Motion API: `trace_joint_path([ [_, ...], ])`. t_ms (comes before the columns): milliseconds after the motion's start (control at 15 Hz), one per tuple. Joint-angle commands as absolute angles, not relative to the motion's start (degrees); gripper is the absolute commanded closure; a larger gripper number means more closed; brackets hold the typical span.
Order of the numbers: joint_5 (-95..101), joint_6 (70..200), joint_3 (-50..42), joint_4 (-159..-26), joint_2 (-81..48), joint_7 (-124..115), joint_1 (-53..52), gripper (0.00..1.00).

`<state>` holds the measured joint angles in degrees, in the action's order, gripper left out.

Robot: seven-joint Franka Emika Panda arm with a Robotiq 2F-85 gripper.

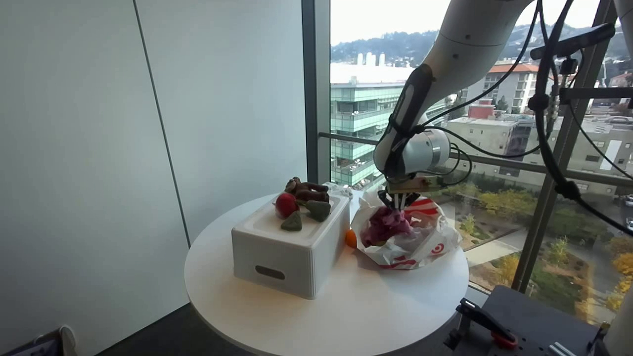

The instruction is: Pick up the objects from the top of the white container and put them in the plastic bag.

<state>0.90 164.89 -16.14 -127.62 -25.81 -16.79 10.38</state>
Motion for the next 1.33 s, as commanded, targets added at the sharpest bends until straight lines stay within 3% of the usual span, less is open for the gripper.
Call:
trace_joint_path([
  [0, 0.82, 168.26, -16.55, -123.54, -31.62, -15.34, 8.47, 0.92],
  [667, 3.49, 172.28, -22.53, -114.31, -46.49, -10.63, 4.02, 0.90],
  [733, 3.39, 172.69, -22.59, -114.54, -46.64, -9.94, 4.17, 0.66],
  [867, 3.41, 173.70, -21.81, -115.75, -45.29, -7.79, 4.47, 0.60],
  [1267, 3.84, 172.40, -21.96, -119.74, -34.83, -5.56, 0.96, 0.16],
])
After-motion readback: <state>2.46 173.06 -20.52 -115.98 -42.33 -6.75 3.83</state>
